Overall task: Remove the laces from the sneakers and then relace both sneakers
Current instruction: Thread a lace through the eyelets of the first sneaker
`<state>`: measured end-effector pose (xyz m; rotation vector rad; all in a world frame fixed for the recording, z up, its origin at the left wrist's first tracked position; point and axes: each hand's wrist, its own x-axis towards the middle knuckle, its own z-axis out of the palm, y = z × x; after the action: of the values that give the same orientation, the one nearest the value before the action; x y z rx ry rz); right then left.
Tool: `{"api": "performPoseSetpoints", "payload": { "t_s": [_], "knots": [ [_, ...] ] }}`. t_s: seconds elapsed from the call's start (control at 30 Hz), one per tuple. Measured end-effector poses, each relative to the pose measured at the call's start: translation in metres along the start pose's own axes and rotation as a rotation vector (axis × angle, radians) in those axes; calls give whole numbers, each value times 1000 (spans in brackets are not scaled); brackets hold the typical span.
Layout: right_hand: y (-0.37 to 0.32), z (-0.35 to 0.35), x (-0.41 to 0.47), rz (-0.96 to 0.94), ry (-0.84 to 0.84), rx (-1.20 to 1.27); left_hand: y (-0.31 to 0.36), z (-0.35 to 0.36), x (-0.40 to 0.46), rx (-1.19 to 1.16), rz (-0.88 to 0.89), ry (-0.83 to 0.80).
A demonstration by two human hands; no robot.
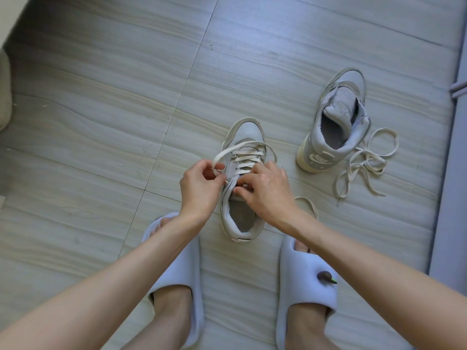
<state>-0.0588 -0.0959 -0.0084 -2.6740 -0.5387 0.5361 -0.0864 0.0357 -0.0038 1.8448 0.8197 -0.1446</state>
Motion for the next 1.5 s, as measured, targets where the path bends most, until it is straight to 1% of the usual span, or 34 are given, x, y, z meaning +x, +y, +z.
{"api": "performPoseSetpoints", "payload": {
  "t_s": [0.4,0.53,0.63,0.8,0.87,0.97,1.1,1.2,1.3,1.37,1.4,1.5],
  "knots": [
    [-1,9,-4,67,65,88,-7,-1,-4,-28,-8,32],
    [-2,10,-4,81,79,104,-7,0,-8,-34,86,-7],
    [-3,10,-6,90,85,113,-5,3,-7,17,162,-35],
    [-1,9,-9,90,60,133,-12,0,-9,59,190,-48],
    [0,10,-8,91,51,165,-17,-4,-12,51,186,-81],
    [1,12,-7,107,45,210,-24,-9,-19,-33,174,-186],
    [-2,12,-5,150,34,234,-29,-14,-23,-32,237,-289],
    [-2,11,-6,149,-3,234,-25,-12,-22,-39,249,-297],
    [4,7,-16,121,46,259,-23,-10,-20,-34,233,-286],
    [11,-3,-23,179,96,360,-25,-10,-19,-26,223,-284],
    [18,-10,-26,243,113,462,-26,-10,-18,-13,217,-286],
    [37,-31,-34,485,144,933,-26,-9,-17,27,219,-287]
  ]
}}
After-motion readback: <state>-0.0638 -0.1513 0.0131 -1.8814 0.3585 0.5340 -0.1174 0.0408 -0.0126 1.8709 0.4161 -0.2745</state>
